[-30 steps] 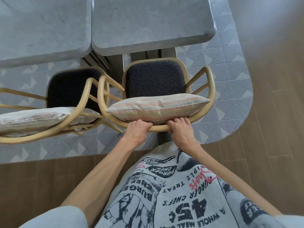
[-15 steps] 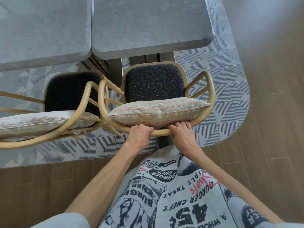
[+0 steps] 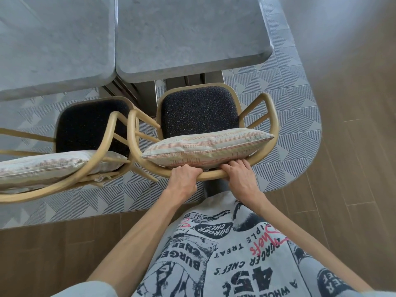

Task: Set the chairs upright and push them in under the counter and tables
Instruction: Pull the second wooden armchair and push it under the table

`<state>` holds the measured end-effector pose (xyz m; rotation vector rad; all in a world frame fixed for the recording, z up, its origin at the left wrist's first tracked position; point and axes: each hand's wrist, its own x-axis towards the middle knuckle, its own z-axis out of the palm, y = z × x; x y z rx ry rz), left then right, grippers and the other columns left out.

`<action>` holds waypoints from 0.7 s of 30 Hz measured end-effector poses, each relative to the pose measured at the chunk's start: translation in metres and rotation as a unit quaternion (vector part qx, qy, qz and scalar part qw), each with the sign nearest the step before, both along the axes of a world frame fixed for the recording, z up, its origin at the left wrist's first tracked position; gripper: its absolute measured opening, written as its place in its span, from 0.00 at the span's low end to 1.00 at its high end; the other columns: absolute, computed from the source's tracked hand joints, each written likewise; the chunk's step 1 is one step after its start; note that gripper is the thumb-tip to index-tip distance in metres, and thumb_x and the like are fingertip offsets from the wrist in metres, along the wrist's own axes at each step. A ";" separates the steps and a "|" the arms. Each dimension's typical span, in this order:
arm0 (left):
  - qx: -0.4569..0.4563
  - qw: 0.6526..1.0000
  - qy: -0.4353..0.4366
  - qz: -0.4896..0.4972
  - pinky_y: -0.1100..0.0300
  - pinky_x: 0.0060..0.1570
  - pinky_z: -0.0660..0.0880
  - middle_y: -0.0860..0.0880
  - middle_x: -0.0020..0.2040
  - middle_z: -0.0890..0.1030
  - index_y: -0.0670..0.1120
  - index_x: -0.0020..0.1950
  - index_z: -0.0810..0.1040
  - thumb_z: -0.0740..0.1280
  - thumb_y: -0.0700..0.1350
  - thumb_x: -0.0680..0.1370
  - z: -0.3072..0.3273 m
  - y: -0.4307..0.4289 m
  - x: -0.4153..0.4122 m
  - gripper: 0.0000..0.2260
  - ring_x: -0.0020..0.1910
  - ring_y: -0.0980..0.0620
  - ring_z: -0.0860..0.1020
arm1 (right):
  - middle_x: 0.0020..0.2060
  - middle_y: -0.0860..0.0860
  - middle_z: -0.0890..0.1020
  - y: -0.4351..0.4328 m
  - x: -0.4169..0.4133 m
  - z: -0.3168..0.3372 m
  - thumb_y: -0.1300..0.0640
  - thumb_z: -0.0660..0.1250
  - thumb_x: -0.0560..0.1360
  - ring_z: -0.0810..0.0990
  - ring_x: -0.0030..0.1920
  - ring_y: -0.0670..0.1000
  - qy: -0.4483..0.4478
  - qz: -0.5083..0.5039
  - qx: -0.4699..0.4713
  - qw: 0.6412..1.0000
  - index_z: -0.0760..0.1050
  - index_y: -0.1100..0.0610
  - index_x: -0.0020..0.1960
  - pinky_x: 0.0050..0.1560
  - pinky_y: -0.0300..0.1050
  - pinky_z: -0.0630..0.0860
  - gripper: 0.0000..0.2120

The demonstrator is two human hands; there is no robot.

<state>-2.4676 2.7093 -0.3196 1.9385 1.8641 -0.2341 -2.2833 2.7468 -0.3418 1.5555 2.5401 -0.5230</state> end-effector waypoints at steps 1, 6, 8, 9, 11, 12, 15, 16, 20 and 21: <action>0.001 1.000 -0.001 -0.003 0.51 0.46 0.76 0.48 0.42 0.82 0.52 0.51 0.80 0.65 0.38 0.71 0.000 0.001 -0.001 0.13 0.45 0.44 0.81 | 0.49 0.50 0.80 0.000 0.000 0.000 0.56 0.61 0.78 0.74 0.53 0.54 0.003 -0.003 -0.001 1.000 0.77 0.50 0.58 0.62 0.46 0.63 0.11; -0.002 1.000 -0.007 -0.002 0.52 0.45 0.75 0.49 0.41 0.82 0.51 0.49 0.80 0.65 0.38 0.71 0.003 -0.001 -0.002 0.11 0.44 0.44 0.81 | 0.48 0.50 0.80 -0.003 -0.003 0.000 0.56 0.61 0.78 0.74 0.52 0.54 0.002 -0.008 -0.002 1.000 0.77 0.51 0.57 0.61 0.46 0.63 0.10; 0.001 1.000 -0.010 -0.001 0.52 0.44 0.75 0.49 0.40 0.82 0.51 0.49 0.80 0.65 0.38 0.72 0.002 -0.005 -0.005 0.11 0.43 0.45 0.81 | 0.47 0.50 0.80 -0.007 -0.005 -0.002 0.56 0.62 0.77 0.74 0.52 0.54 0.007 -0.009 -0.005 1.000 0.77 0.50 0.56 0.61 0.46 0.63 0.10; 0.003 1.000 -0.011 -0.001 0.53 0.44 0.75 0.49 0.40 0.82 0.51 0.49 0.79 0.65 0.37 0.72 0.001 -0.008 -0.007 0.11 0.43 0.45 0.81 | 0.47 0.50 0.80 -0.009 -0.007 -0.003 0.56 0.62 0.77 0.75 0.52 0.54 0.008 -0.008 -0.004 1.000 0.78 0.50 0.56 0.61 0.46 0.63 0.10; 0.008 1.000 -0.014 0.003 0.53 0.43 0.75 0.49 0.39 0.81 0.51 0.48 0.79 0.64 0.37 0.72 0.002 -0.011 -0.011 0.11 0.42 0.45 0.81 | 0.47 0.50 0.81 -0.012 -0.009 -0.004 0.55 0.63 0.76 0.75 0.52 0.54 0.010 -0.009 -0.005 1.000 0.78 0.50 0.55 0.61 0.47 0.63 0.09; 0.010 1.000 -0.013 0.004 0.52 0.43 0.75 0.49 0.40 0.82 0.51 0.48 0.79 0.64 0.37 0.72 0.002 -0.011 -0.012 0.11 0.42 0.44 0.81 | 0.47 0.50 0.81 -0.013 -0.010 -0.004 0.55 0.63 0.76 0.75 0.51 0.54 0.011 -0.011 -0.004 1.000 0.78 0.50 0.55 0.61 0.47 0.64 0.09; 0.018 1.000 -0.009 0.000 0.51 0.43 0.75 0.48 0.41 0.82 0.50 0.49 0.79 0.63 0.38 0.73 -0.001 -0.011 -0.012 0.10 0.43 0.43 0.81 | 0.46 0.49 0.81 -0.012 -0.009 -0.004 0.55 0.64 0.76 0.75 0.51 0.54 0.014 -0.011 0.004 1.000 0.78 0.50 0.54 0.61 0.47 0.64 0.09; 0.021 1.000 -0.008 -0.003 0.51 0.43 0.75 0.49 0.42 0.82 0.50 0.50 0.78 0.63 0.38 0.73 -0.002 -0.012 -0.013 0.10 0.44 0.44 0.81 | 0.46 0.49 0.81 -0.012 -0.009 -0.004 0.55 0.64 0.76 0.75 0.51 0.54 0.015 -0.010 0.004 1.000 0.78 0.50 0.54 0.61 0.47 0.64 0.08; 0.070 0.997 -0.011 -0.004 0.53 0.48 0.74 0.49 0.45 0.82 0.46 0.51 0.78 0.67 0.38 0.73 -0.012 -0.023 -0.013 0.09 0.45 0.46 0.80 | 0.47 0.50 0.80 -0.015 -0.009 -0.001 0.58 0.66 0.75 0.76 0.51 0.54 0.026 -0.015 0.015 0.999 0.78 0.52 0.55 0.61 0.47 0.65 0.09; 0.088 0.996 -0.009 0.003 0.52 0.51 0.74 0.48 0.46 0.82 0.45 0.52 0.79 0.70 0.38 0.71 -0.014 -0.028 -0.015 0.10 0.46 0.46 0.80 | 0.47 0.50 0.80 -0.016 -0.008 0.000 0.59 0.67 0.74 0.77 0.51 0.54 0.034 -0.014 0.025 0.999 0.78 0.53 0.55 0.61 0.47 0.66 0.10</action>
